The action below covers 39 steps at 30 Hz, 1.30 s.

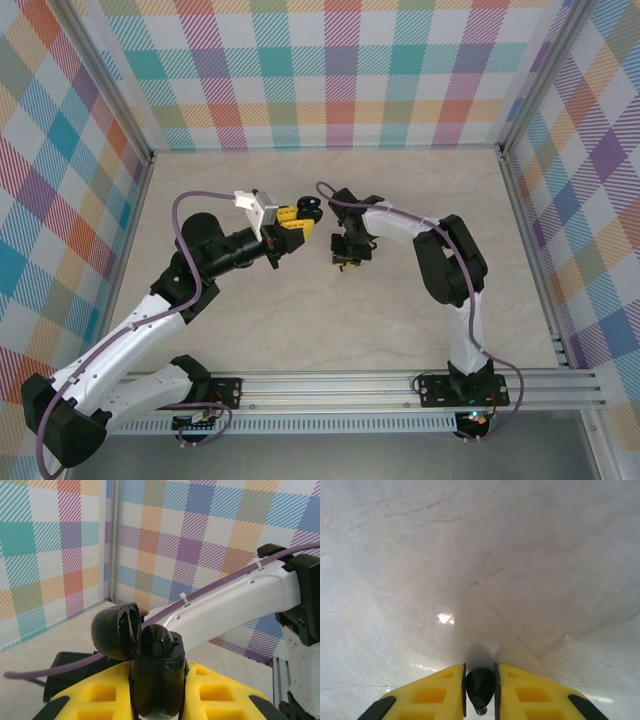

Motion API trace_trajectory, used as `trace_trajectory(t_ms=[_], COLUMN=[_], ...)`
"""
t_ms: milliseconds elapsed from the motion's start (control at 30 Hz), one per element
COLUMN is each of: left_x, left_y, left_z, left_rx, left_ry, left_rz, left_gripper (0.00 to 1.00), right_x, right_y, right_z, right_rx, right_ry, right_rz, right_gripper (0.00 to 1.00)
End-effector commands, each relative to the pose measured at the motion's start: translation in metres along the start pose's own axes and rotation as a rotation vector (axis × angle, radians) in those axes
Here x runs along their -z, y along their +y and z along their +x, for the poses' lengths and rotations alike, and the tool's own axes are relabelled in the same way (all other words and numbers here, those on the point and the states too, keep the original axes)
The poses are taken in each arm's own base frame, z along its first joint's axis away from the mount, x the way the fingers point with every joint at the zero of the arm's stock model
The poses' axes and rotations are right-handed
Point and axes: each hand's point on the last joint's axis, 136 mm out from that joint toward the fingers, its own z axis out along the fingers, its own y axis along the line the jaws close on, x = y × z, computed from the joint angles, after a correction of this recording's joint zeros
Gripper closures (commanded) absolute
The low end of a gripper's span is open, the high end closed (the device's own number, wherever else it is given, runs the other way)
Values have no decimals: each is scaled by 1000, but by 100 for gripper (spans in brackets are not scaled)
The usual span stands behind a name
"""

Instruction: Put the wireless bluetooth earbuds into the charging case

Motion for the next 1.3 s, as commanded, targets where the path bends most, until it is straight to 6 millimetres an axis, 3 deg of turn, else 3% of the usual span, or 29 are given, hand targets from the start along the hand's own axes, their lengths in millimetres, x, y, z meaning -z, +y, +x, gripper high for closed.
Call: trace_trajectory(t_ms=[0,533,833,1267], left_x=[-1,-29,-39,-42], left_y=[-2,39,59,66], left_z=[-16,25,43,46], left_rx=[14,167,261,294], left_ry=[-31,83,87,39], left_rz=[-7,-131,-154,-155], left_gripper=[97,97,97,97], right_x=[8,74,161,276], right_y=[-2,-19,-4,32], right_z=[-5,-23,-22,-1], right_rx=[23,-18,62,227], right_ry=[-39,-246,-448,-666], right_rz=[-53,-405,-558,-767], right_gripper=[79,80,79,78])
